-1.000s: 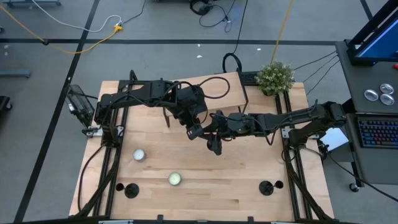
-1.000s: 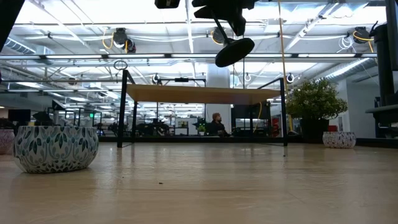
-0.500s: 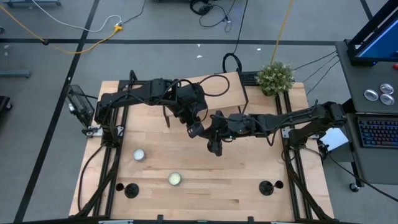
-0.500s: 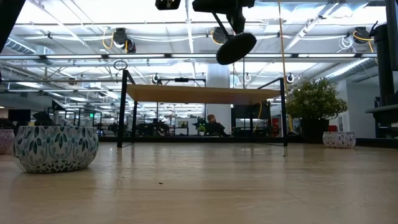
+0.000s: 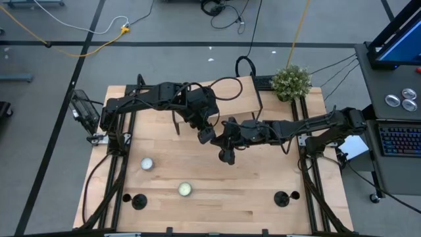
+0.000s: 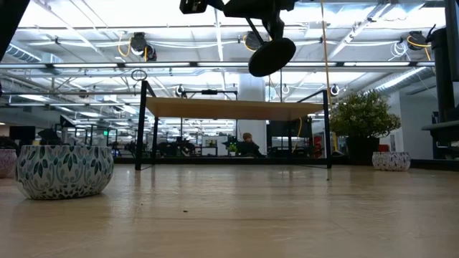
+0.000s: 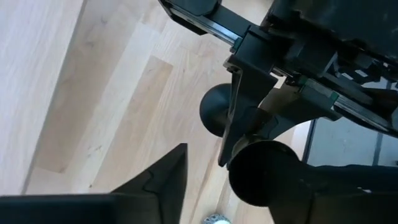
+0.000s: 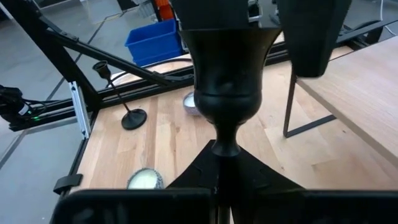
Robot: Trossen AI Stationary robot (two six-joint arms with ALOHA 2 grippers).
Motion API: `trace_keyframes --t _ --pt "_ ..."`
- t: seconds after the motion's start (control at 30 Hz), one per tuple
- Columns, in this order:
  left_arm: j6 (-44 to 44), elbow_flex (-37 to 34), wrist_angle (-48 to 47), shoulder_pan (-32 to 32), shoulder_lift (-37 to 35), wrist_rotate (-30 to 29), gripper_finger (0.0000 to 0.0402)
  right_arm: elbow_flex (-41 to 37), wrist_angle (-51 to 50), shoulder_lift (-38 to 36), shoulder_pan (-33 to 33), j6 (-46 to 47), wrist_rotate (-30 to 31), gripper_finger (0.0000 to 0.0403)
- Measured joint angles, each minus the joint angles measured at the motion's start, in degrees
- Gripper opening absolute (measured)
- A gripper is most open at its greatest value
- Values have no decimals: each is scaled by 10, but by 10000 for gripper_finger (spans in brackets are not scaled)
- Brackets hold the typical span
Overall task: Pick & Place candle stick holders
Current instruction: Put the top black candle holder on the shelf
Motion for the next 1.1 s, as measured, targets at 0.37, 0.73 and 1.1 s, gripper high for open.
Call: trace_keyframes --t 0.37,0.73,1.1 --pt "6 0 -25 8 -50 3 259 0 -5 0 -9 1 12 3" --pt "61 0 -66 9 -152 -131 233 -1 16 -20 -46 -24 3 3" --pt "77 1 -101 10 -220 -218 224 0 67 -89 -116 -118 70 3"
